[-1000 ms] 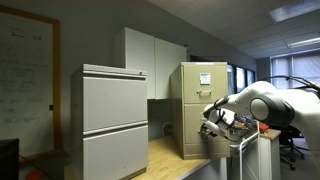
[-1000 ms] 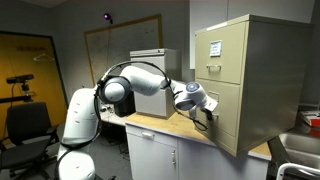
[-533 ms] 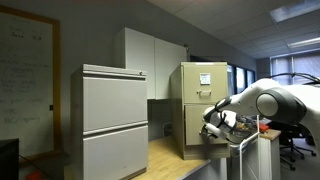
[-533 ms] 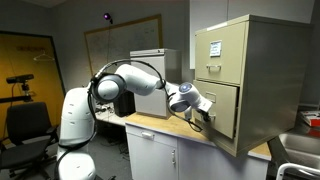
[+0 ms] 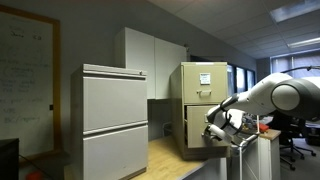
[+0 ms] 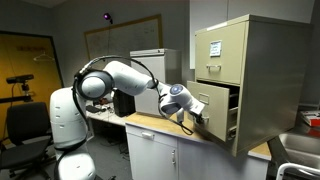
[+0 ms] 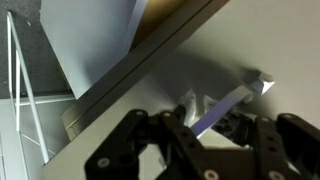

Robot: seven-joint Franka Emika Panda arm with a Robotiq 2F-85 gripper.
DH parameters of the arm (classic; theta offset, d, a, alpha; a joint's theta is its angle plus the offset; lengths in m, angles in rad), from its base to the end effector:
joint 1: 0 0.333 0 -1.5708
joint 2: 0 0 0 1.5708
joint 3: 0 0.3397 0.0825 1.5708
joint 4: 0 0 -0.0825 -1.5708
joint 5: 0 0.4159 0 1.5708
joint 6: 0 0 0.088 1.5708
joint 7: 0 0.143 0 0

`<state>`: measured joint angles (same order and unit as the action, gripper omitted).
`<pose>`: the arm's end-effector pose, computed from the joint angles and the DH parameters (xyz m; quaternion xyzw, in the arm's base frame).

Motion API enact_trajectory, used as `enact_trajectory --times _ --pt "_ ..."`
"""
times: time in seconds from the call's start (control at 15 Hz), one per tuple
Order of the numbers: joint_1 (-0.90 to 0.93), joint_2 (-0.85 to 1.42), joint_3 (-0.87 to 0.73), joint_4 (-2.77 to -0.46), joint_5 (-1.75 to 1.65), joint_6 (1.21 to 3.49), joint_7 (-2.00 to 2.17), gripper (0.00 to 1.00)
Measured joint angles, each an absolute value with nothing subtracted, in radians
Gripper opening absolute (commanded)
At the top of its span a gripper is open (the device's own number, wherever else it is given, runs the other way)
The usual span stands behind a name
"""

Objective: Open the bottom drawer on the beige filing cabinet

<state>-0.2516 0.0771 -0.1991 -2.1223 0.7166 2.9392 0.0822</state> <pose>0.5661 -0.3138 0.4313 -0.7667 0.5118 -0.3693 0.1179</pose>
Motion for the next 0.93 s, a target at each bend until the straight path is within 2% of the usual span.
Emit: enact_trajectory --times 0.93 --pt "-0.241 -0.25 -0.179 -2.491 0.717 2.981 0.069 0.05"
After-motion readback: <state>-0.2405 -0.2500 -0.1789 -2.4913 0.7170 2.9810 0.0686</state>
